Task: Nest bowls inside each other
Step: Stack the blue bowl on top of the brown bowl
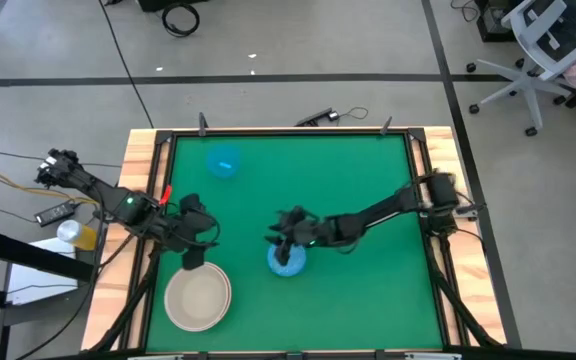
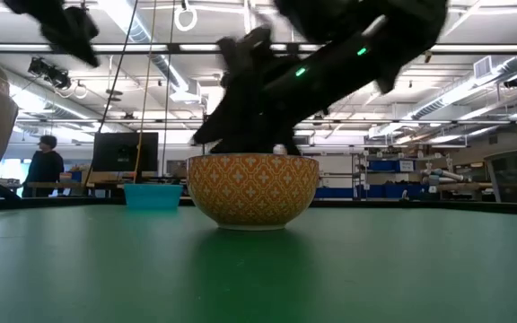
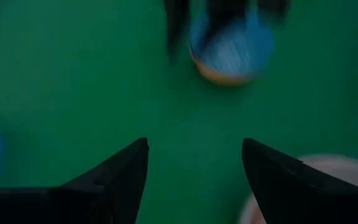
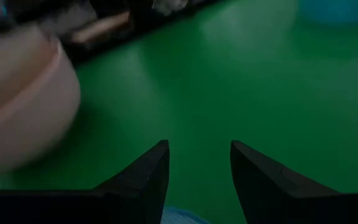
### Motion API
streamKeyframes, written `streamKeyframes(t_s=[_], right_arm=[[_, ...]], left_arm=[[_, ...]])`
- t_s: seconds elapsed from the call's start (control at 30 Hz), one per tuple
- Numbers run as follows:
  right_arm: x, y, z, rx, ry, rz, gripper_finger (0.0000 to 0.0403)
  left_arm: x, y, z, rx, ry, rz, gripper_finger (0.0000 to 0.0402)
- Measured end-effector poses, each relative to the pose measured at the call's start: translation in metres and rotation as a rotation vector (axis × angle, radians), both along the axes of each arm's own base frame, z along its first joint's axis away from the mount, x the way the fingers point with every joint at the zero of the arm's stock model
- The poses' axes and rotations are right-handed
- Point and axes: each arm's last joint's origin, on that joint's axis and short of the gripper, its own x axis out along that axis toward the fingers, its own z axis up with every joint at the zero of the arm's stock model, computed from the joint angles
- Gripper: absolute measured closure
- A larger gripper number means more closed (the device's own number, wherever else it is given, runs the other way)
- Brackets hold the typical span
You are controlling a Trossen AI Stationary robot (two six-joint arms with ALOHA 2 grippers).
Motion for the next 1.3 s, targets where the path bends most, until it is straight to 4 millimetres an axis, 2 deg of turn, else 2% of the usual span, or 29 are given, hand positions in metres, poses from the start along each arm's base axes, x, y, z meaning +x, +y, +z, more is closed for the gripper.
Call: streamKeyframes(t_s=[0.1,0.23,0.4,0.47,0.57,0.73,0.8,0.97,1.13,1.3], right_arm=[[0.028,0.000,-0.007,-0.041,0.066,0.051,0.0228],[0.059,-0.022,0.013,-0.136,0.146,0.057,0.0228],[0.085,-0.060,0.039,-0.242,0.184,0.077,0.0228],[0.095,-0.078,0.044,-0.245,0.187,0.107,0.0228],[0.107,-0.102,0.037,-0.231,0.192,0.157,0.0228],[0.124,-0.129,0.016,-0.273,0.219,0.165,0.0228],[0.131,-0.139,0.015,-0.274,0.205,0.146,0.0228],[0.145,-0.158,0.022,-0.294,0.194,0.115,0.0228],[0.149,-0.175,0.034,-0.356,0.271,0.148,0.0228],[0.145,-0.201,0.025,-0.379,0.344,0.221,0.0228]], left_arm=[[0.007,0.002,0.005,0.086,-0.096,0.024,0.0145],[0.011,0.004,0.011,0.220,-0.200,0.109,0.0156],[0.007,0.004,0.013,0.355,-0.266,0.245,0.0173],[0.004,0.002,0.007,0.388,-0.284,0.270,0.0180],[-0.003,0.000,-0.012,0.402,-0.274,0.266,0.0188],[-0.021,0.009,-0.055,0.395,-0.231,0.300,0.0195],[-0.027,0.017,-0.062,0.380,-0.233,0.337,0.0196],[-0.041,0.034,-0.057,0.309,-0.282,0.452,0.0196],[-0.048,0.044,-0.049,0.291,-0.327,0.490,0.0196],[-0.048,0.049,-0.047,0.320,-0.322,0.501,0.0196]])
